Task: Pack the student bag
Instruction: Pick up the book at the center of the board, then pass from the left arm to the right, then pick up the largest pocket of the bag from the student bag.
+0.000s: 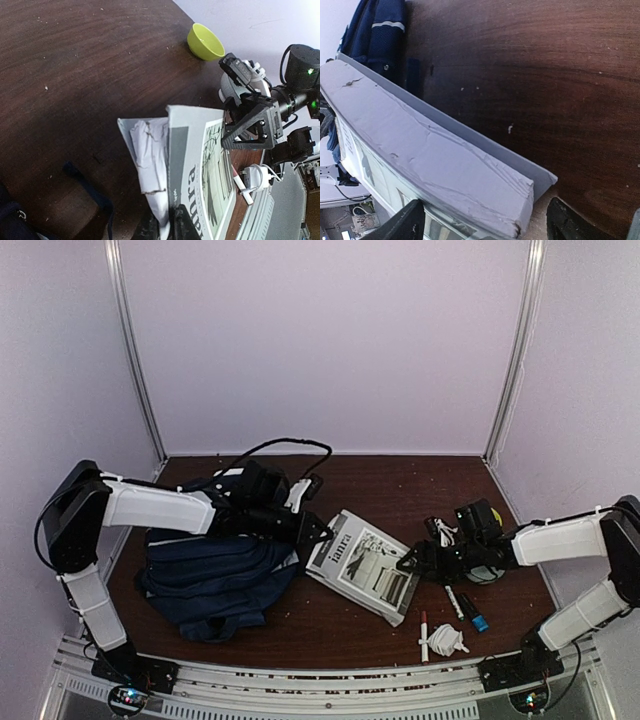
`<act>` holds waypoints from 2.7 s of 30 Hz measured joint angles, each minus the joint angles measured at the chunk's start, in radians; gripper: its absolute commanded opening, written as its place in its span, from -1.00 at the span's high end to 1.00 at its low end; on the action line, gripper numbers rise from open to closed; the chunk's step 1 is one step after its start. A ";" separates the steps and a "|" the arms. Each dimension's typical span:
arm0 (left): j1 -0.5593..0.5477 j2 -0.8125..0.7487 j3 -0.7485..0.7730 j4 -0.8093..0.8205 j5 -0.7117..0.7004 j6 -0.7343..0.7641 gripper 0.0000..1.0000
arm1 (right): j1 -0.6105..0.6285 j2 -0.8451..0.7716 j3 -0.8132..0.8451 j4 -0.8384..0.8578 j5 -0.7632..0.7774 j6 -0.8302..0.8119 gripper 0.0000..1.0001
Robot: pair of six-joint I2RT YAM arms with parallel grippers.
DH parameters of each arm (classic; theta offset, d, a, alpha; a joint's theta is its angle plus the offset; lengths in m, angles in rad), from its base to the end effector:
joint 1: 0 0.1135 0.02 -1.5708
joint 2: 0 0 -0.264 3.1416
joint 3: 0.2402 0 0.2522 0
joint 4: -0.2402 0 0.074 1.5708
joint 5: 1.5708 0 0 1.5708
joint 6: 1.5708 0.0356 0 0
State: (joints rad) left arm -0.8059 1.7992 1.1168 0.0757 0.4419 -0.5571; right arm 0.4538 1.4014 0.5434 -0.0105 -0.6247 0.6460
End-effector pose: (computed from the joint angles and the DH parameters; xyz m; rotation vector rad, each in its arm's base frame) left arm 0.2625 -0.2955 0.2022 0.5728 2.3266 -1.1995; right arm 0.2134 0.1272 0.1491 -0.0566 2.6162 1.2130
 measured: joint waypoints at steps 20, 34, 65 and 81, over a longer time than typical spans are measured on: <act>0.048 -0.030 -0.057 0.174 -0.065 -0.014 1.00 | -0.003 0.169 -0.282 1.085 -0.140 0.485 -0.16; 0.024 -0.028 -0.007 0.332 0.010 -0.063 1.00 | 0.079 -0.369 -0.102 0.533 -0.090 0.158 0.28; -0.150 -0.206 0.247 -1.360 -0.649 0.309 -0.11 | 0.000 -0.391 0.203 -0.130 0.017 -0.042 0.65; -0.171 -0.198 0.291 -1.380 -0.826 0.295 1.00 | 0.000 -0.407 0.216 -0.167 0.011 -0.051 0.63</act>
State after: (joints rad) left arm -0.9771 1.6012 1.4078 -1.3041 -0.3836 -0.2623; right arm 0.4534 0.9947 0.7589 -0.1776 -0.6136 0.5953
